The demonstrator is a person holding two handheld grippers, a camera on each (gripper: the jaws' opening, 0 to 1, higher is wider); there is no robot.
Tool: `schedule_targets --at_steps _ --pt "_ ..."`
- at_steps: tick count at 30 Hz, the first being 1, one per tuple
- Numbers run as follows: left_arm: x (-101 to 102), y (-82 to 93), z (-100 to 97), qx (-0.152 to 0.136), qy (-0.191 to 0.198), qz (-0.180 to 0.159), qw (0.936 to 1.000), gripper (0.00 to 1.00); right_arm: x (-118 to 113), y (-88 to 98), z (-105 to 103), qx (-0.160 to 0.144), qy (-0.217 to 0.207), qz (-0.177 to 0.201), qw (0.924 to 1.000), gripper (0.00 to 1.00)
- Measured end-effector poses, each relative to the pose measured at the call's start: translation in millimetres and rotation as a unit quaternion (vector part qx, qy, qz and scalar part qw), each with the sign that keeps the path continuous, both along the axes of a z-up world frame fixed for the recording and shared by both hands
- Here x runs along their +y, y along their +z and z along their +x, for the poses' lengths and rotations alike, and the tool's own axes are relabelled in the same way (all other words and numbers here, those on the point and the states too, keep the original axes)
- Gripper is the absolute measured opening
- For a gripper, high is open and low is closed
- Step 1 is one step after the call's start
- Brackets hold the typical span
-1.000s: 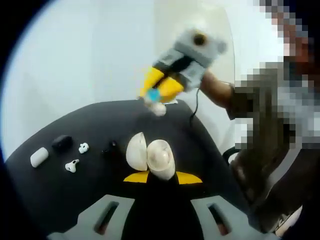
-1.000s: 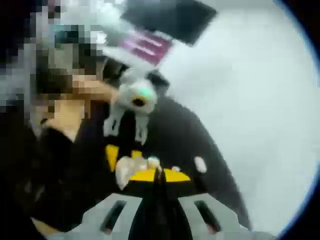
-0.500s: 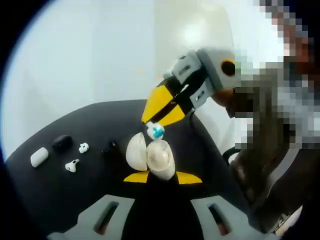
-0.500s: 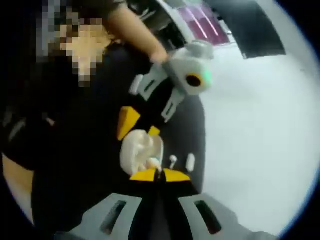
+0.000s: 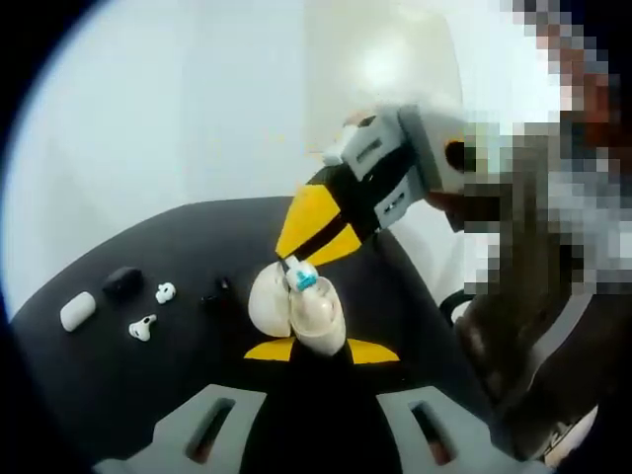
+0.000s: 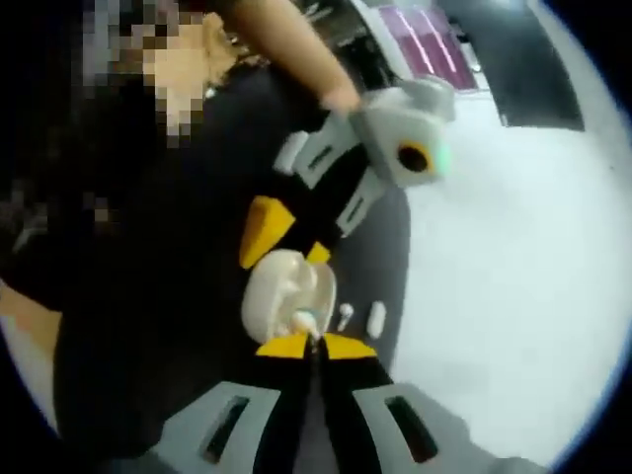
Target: Pick up three earphones and place each one into its charging case using tactile feedback, ensure that each earphone is properly inserted and securely positioned inside the case.
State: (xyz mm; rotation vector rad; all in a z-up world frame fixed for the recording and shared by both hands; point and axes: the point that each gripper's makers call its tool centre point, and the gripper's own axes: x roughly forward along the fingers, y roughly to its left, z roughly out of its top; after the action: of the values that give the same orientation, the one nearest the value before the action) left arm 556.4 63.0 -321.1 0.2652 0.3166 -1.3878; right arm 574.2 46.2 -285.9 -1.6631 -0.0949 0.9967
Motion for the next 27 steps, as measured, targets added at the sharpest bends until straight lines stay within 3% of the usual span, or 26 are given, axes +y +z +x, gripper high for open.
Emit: schedule_targets --at_steps 5,13,14,16,18,21,27 --pt "0 0.3 0.3 -0.001 -0.001 0.0 1.0 0.15 1 -0.4 -3 -0.042 0.02 -0.043 0.9979 0.06" --pt "0 0.5 -0.5 -0.001 -0.001 0.0 1.0 0.15 2 -5.6 -9 -0.067 0.031 -0.078 0.9942 0.07" --pt "0 0.6 -0.6 -0.001 -0.001 0.0 1.0 0.15 3 -4.8 -10 -0.064 0.032 -0.076 0.9945 0.07" --pt "0 0.4 -0.8 -0.001 -0.001 0.001 1.0 0.15 3 -6.2 -15 -0.028 0.021 -0.054 0.9979 0.08" --pt "0 0.6 -0.9 -0.002 -0.001 0.001 1.0 0.15 2 -1.9 -14 -0.027 0.022 -0.049 0.9982 0.08" --pt "0 0.7 -0.7 -0.003 -0.001 0.001 1.0 0.15 1 0.3 -15 0.009 0.011 -0.01 0.9998 0.09" --pt "0 0.6 -0.8 -0.001 -0.002 0.0 1.0 0.15 0 10.5 -14 0.035 0.006 0.037 0.9987 0.09"
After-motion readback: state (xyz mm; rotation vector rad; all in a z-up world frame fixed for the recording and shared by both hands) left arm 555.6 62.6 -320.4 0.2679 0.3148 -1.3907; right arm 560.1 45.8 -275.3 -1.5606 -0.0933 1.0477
